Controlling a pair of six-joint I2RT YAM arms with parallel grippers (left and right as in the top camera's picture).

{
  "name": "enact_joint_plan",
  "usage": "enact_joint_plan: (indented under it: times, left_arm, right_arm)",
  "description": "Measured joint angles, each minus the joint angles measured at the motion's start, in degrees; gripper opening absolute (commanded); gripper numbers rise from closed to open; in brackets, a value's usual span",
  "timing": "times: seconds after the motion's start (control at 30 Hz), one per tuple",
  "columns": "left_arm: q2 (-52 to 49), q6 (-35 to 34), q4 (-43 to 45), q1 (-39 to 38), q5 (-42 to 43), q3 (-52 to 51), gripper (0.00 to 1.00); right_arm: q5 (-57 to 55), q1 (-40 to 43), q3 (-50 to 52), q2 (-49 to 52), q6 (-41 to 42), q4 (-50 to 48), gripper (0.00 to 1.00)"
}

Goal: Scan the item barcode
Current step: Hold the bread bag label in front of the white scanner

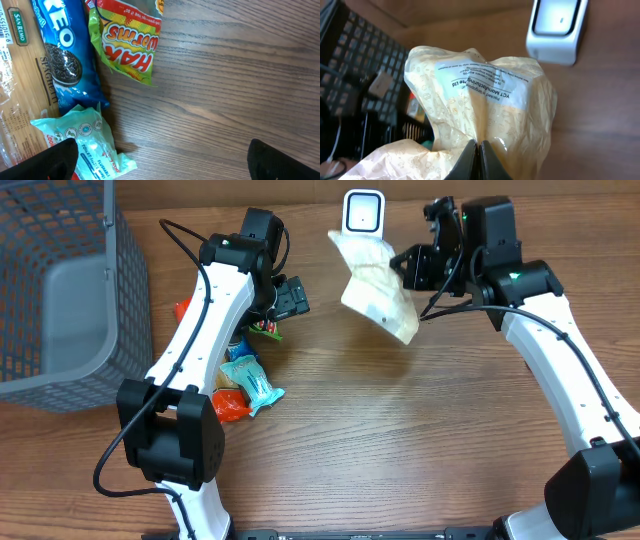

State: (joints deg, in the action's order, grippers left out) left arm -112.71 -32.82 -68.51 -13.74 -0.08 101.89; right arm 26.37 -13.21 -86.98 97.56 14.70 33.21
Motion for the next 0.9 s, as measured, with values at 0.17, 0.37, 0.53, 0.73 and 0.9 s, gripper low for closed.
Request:
enact_joint_plan:
  times: [0.17, 0.37, 0.53, 0.73, 0.9]
  left_arm:
    - [0.00, 0.00, 0.02, 0.02, 0.00, 0.02, 1.00]
    - [0.00, 0.00, 0.17, 0.02, 0.00, 0.00, 1.00]
    - [0.00, 0.00, 0.20, 0.00, 0.00, 0.02, 1.00]
    - [0.00, 0.00, 0.17, 0.00, 0.00, 0.00, 1.00]
    - [0.00, 0.00, 0.20, 0.02, 0.00, 0.02, 1.00]
  right_arm:
    - [-3.34, 0.00, -0.15, 0.52, -0.28, -5.07, 0.04]
    - [-7.85, -0.33, -0.39, 4.98, -0.42, -13.40, 0.04]
    - [-14.84, -2.12, -0.44, 10.34, -1.29, -20.83, 0.04]
    - [-21.77, -5.60, -0.46, 14.73, -3.52, -29.14, 0.04]
    - [-25.77, -7.65, -0.50, 17.22, -5.75, -35.10, 0.04]
